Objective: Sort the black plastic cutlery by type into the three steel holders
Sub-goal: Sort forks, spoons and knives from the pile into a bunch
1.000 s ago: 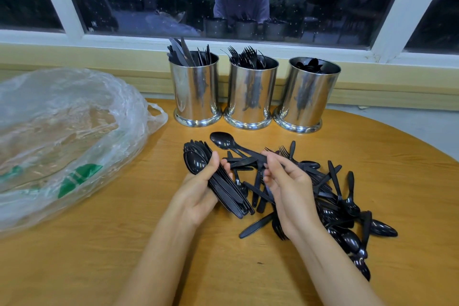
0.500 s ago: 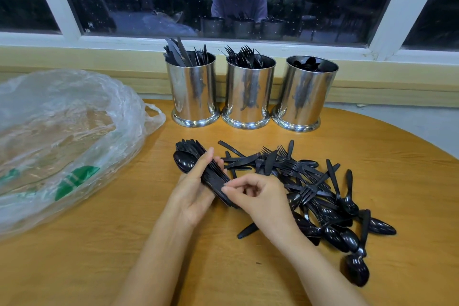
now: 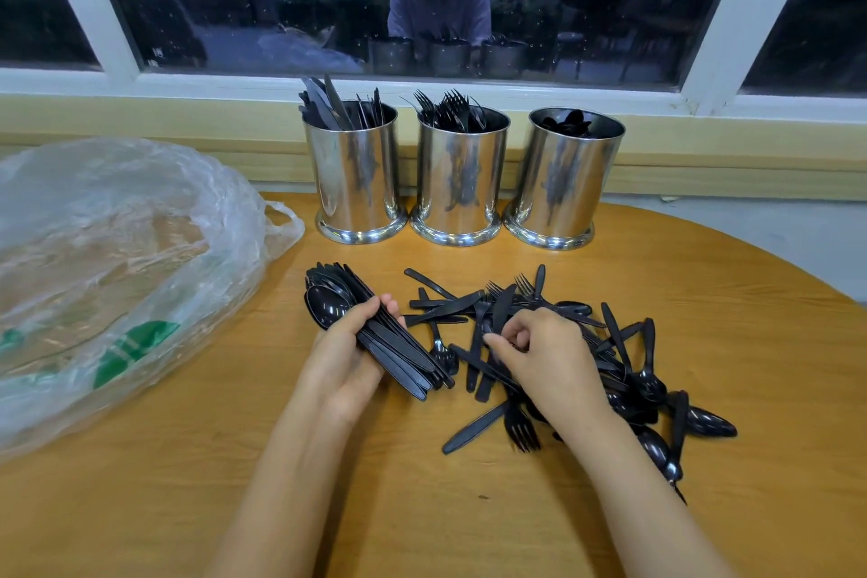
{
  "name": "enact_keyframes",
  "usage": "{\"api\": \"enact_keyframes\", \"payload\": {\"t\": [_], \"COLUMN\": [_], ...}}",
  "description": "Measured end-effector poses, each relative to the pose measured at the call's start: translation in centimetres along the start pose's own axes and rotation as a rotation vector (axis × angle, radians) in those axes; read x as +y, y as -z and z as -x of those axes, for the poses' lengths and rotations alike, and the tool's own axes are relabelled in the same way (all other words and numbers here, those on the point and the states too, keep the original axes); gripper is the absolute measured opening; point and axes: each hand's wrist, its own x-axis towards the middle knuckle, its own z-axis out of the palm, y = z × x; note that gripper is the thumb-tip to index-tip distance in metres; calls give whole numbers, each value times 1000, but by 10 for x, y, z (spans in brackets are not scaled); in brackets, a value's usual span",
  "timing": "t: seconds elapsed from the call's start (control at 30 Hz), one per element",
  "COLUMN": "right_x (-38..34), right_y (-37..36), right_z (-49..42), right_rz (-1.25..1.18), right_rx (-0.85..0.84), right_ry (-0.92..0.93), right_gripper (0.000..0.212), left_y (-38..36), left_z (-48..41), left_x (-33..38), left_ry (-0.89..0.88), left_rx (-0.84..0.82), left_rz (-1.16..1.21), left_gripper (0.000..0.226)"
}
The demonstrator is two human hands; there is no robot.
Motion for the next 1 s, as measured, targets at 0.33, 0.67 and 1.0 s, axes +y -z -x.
{"api": "enact_keyframes", "payload": {"t": [0.33,0.67,1.0], "right_x": [-9,-19,-46], "right_y": [0,22,6], "right_z": [0,1,18], "right_rz": [-278,-935,-1175], "right_rx": [78,374,192], "right_ry": [-41,-19,-87], "right_gripper": [13,13,5], "left_y": [-1,-3,-7], "left_z": [1,3,6], "left_x": [-1,-3,-11], "left_ry": [2,30,30], "left_rx": [-9,-10,-97], "left_rz": [-14,-8,-88], "left_gripper": [18,12,8]}}
